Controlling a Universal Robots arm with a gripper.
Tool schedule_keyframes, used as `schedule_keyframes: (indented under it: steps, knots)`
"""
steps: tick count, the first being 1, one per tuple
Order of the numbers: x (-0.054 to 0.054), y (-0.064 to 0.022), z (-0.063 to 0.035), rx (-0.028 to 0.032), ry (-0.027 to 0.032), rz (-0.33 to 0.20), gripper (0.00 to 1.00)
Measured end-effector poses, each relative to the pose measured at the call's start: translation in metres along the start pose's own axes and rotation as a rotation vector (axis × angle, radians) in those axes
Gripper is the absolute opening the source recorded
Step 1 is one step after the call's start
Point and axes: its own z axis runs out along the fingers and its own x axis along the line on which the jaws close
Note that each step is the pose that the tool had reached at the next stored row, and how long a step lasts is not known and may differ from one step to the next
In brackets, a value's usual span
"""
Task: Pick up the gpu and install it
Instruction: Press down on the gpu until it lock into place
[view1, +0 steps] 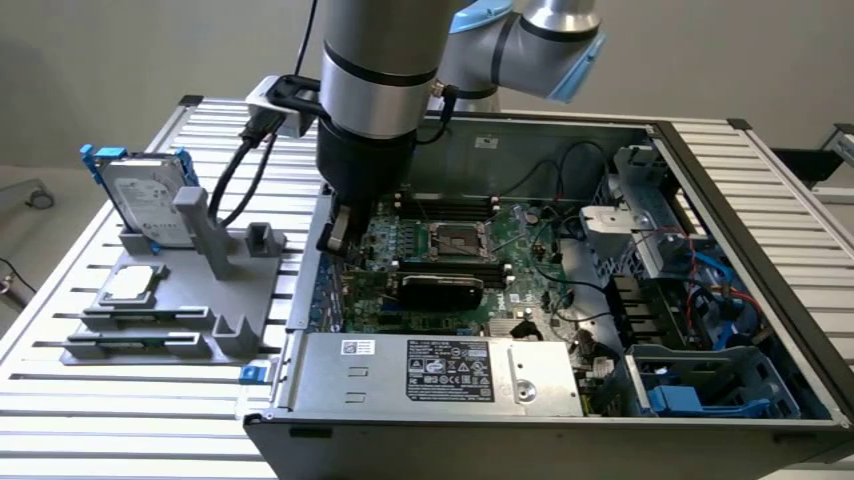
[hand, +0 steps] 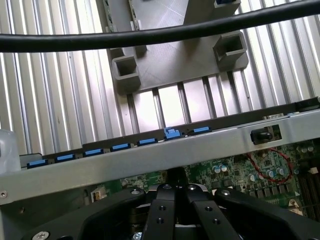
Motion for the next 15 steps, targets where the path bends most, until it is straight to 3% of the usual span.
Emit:
schedule_keyframes:
  steps: [11, 15]
  knots:
    - [0.0, -0.0005, 0.0025, 0.0, 0.0001, 0.0, 0.11]
    - [-0.0001, 0.0006, -0.0046, -0.0001, 0.0002, 0.0, 0.11]
